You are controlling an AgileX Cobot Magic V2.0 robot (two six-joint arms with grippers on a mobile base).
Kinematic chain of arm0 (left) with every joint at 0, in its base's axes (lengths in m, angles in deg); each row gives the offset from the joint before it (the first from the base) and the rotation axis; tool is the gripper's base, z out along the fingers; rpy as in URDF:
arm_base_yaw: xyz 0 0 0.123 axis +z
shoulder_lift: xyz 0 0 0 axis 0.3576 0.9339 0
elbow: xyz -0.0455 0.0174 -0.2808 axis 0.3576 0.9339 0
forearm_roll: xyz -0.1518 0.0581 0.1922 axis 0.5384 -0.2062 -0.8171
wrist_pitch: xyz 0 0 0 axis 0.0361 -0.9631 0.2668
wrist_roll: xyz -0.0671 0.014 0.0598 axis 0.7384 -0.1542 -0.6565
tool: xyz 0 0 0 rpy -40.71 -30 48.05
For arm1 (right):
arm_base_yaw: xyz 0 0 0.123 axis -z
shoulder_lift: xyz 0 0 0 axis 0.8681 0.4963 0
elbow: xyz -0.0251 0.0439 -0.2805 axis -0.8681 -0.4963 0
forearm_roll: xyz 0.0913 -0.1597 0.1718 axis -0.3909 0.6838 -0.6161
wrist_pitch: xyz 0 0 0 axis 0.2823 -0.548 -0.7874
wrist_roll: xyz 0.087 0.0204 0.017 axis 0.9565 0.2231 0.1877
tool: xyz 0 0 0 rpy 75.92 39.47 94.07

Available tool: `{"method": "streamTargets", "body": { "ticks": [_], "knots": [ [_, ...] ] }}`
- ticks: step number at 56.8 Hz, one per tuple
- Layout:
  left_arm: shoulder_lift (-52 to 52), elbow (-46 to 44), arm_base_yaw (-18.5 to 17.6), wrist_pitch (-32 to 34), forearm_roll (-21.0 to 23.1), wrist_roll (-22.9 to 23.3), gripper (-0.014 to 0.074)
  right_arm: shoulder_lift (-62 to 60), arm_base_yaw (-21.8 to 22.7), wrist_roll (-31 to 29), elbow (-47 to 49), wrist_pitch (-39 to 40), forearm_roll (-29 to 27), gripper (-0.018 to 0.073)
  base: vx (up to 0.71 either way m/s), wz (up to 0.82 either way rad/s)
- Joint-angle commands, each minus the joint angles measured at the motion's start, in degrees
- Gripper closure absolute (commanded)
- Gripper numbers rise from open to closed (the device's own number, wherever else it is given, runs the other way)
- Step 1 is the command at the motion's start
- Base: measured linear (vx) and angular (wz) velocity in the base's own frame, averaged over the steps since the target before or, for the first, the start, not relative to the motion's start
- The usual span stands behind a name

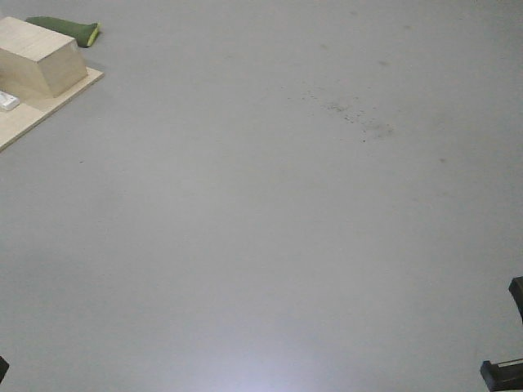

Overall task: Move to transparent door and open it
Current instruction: 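Drive the base toward the white-framed sliding glass door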

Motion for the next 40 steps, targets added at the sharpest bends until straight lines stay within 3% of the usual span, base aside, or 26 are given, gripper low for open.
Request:
{"method": "streamTargets", "body": {
  "ticks": [1, 40],
  "knots": [
    [-0.7, -1.6, 0.0, 4.4, 0.3, 0.4, 0.0602, -0.9, 0.3, -0.2, -0.2, 4.6, 0.4, 0.0564, 0.26, 0.41],
    [-0.7, -1.6, 0.0, 4.4, 0.3, 0.4, 0.0602, -0.9, 0.3, -0.2, -0.2, 4.5, 0.4, 0.0564, 0.35, 0.25]
  ]
}}
